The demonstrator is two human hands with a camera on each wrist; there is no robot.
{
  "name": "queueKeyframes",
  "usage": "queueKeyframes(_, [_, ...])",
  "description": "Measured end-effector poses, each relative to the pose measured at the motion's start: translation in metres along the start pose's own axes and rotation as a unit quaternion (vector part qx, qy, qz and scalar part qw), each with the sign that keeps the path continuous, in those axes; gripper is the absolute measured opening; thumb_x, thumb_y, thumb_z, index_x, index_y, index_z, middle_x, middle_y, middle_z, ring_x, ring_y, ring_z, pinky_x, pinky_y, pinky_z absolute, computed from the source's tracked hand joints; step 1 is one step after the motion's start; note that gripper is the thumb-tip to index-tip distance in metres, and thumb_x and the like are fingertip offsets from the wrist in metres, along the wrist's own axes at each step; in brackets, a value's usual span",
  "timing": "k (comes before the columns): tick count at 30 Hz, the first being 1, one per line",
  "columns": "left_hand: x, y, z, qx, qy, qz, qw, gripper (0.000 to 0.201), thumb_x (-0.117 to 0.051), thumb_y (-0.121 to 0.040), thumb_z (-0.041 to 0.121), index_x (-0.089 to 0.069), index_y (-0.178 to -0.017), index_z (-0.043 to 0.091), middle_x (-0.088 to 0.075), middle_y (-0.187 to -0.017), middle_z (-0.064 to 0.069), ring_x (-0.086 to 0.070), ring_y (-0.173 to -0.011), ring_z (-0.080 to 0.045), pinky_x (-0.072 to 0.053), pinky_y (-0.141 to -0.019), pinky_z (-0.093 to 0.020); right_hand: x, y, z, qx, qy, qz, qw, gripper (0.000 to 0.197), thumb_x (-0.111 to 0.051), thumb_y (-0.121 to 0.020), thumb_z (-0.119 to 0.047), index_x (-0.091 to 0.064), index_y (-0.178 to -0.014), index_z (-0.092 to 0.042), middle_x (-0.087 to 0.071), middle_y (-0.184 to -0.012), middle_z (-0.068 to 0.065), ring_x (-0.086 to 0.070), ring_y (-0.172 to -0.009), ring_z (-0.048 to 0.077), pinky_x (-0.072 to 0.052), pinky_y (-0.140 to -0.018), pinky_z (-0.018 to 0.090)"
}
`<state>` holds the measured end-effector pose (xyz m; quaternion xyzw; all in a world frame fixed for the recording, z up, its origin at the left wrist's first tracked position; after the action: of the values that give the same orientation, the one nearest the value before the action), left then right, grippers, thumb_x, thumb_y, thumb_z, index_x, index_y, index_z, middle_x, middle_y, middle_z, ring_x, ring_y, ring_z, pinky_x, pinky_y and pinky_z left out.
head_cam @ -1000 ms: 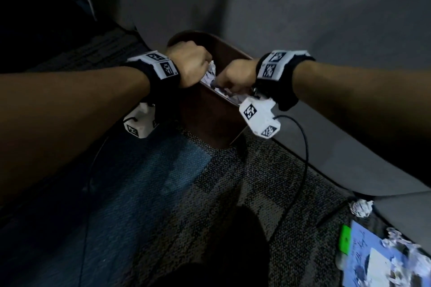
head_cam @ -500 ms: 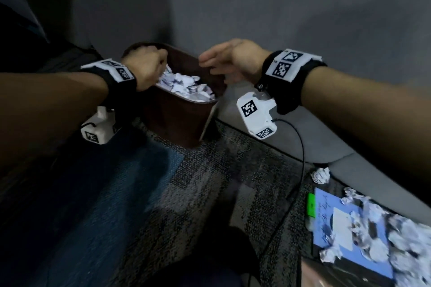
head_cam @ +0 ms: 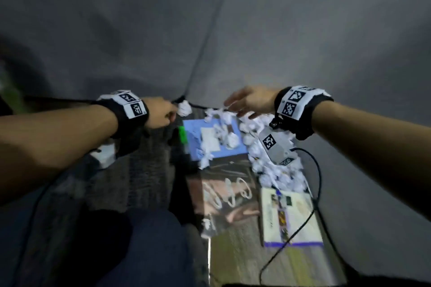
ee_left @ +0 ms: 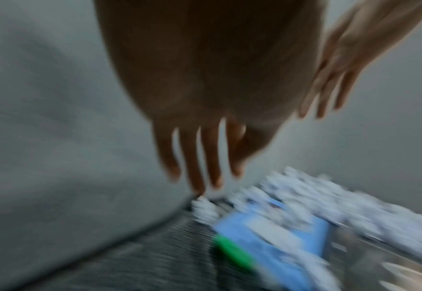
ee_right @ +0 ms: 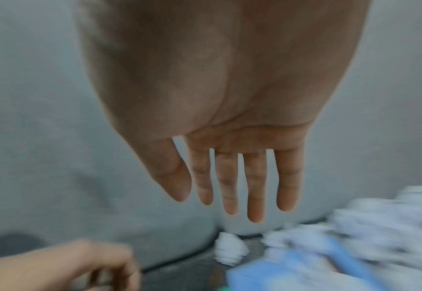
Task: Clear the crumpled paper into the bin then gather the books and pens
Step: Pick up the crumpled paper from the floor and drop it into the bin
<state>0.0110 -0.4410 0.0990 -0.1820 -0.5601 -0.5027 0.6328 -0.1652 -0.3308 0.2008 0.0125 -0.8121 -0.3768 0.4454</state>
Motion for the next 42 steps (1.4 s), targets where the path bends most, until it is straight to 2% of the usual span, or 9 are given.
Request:
queueKeyframes(5, [-0.055, -0.052, 0.069, -0.044, -0.039, -0.065, 0.996, 0.036, -0.057, -0.088, 0.020, -0.052, -0.123, 0.014, -0.059, -0.121, -0.015, -0.057, -0.104, -0.031, -0.047, -0.087, -0.032, -0.006, 0.037, 0.120, -0.097, 0.013, 0.020, 0.995, 0.031, -0.051, -0.096, -0.013, -0.060, -0.126, -0.016, -0.064, -0.123, 0.008, -0.065, -0.106, 0.026, -0.050, -0.095, 0.045])
queueKeyframes(9, [-0.094, -0.087, 0.107, -0.049, -0.088, -0.102, 0.990, 0.066, -0.060, -0.090, 0.033, -0.025, -0.146, 0.026, -0.024, -0.148, -0.014, -0.057, -0.095, -0.033, -0.050, -0.081, -0.036, -0.042, 0.038, 0.193, -0.124, 0.012, -0.009, 0.992, 0.034, -0.049, -0.096, -0.011, -0.058, -0.128, -0.016, -0.064, -0.120, 0.009, -0.064, -0.108, 0.025, -0.053, -0.094, 0.043])
queueKeyframes(12, [-0.130, -0.107, 0.118, -0.041, -0.136, -0.133, 0.981, 0.088, -0.068, -0.084, 0.040, -0.012, -0.151, 0.031, -0.007, -0.156, -0.017, -0.049, -0.123, -0.039, -0.047, -0.095, -0.042, -0.073, 0.024, 0.237, -0.132, 0.040, -0.022, 0.990, 0.036, -0.053, -0.095, -0.012, -0.056, -0.130, -0.017, -0.061, -0.128, 0.010, -0.061, -0.113, 0.028, -0.050, -0.097, 0.040])
queueKeyframes(17, [-0.175, -0.122, 0.118, -0.025, -0.174, -0.202, 0.963, 0.077, -0.073, -0.082, 0.028, -0.025, -0.142, 0.023, -0.023, -0.143, -0.018, -0.050, -0.113, -0.039, -0.047, -0.086, -0.040, -0.104, -0.012, 0.283, -0.104, 0.137, 0.003, 0.985, 0.054, -0.063, -0.089, -0.024, -0.042, -0.138, -0.023, -0.044, -0.136, 0.012, -0.056, -0.112, 0.032, -0.043, -0.089, 0.033])
queueKeyframes(21, [-0.177, -0.133, 0.117, -0.056, -0.104, -0.215, 0.969, 0.024, -0.059, -0.086, 0.007, -0.044, -0.096, 0.022, -0.046, -0.106, -0.008, -0.055, -0.088, -0.027, -0.048, -0.082, -0.038, -0.126, -0.037, 0.289, -0.008, 0.167, 0.026, 0.986, 0.046, -0.065, -0.085, -0.029, -0.050, -0.129, -0.021, -0.044, -0.126, 0.009, -0.058, -0.104, 0.032, -0.048, -0.085, 0.034])
queueKeyframes(23, [-0.174, -0.141, 0.123, -0.058, -0.075, -0.184, 0.978, 0.019, -0.045, -0.087, 0.002, -0.046, -0.090, 0.021, -0.052, -0.101, -0.008, -0.052, -0.090, -0.028, -0.046, -0.083, -0.036, -0.141, -0.045, 0.293, 0.000, 0.186, 0.006, 0.982, 0.047, -0.066, -0.084, -0.036, -0.053, -0.126, -0.020, -0.045, -0.122, 0.009, -0.059, -0.102, 0.034, -0.050, -0.083, 0.037])
queueKeyframes(28, [-0.185, -0.162, 0.162, -0.039, 0.000, -0.133, 0.990, 0.035, -0.037, -0.090, -0.003, -0.043, -0.119, 0.014, -0.050, -0.110, -0.014, -0.052, -0.097, -0.032, -0.042, -0.082, -0.039, -0.152, -0.056, 0.316, -0.013, 0.143, 0.020, 0.989, 0.050, -0.074, -0.079, -0.036, -0.054, -0.121, -0.019, -0.045, -0.121, 0.008, -0.058, -0.102, 0.033, -0.049, -0.087, 0.037])
queueKeyframes(35, [-0.205, -0.157, 0.166, 0.023, -0.001, -0.109, 0.994, 0.018, -0.043, -0.096, 0.011, -0.043, -0.112, 0.002, -0.047, -0.115, -0.019, -0.053, -0.102, -0.038, -0.045, -0.090, -0.047, -0.151, -0.070, 0.330, -0.095, 0.073, 0.050, 0.992, 0.034, -0.064, -0.086, -0.040, -0.055, -0.106, -0.015, -0.053, -0.115, 0.015, -0.056, -0.102, 0.034, -0.046, -0.082, 0.034])
queueKeyframes(42, [-0.213, -0.137, 0.168, 0.017, -0.036, -0.151, 0.988, 0.066, -0.074, -0.080, 0.036, -0.037, -0.122, 0.002, -0.037, -0.122, -0.016, -0.054, -0.104, -0.037, -0.041, -0.079, -0.035, -0.169, -0.067, 0.325, -0.103, 0.101, 0.010, 0.990, 0.039, -0.054, -0.090, -0.034, -0.046, -0.122, -0.013, -0.048, -0.120, 0.019, -0.056, -0.104, 0.040, -0.049, -0.083, 0.040])
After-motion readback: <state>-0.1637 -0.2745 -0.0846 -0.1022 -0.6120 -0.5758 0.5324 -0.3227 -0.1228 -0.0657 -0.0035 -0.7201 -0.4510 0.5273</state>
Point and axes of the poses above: each hand's wrist, its own y-axis away from the middle knuckle, its own x-axis out of the back of the hand, z = x × y, the point moved 4 cm from there along -y, towards the middle knuckle
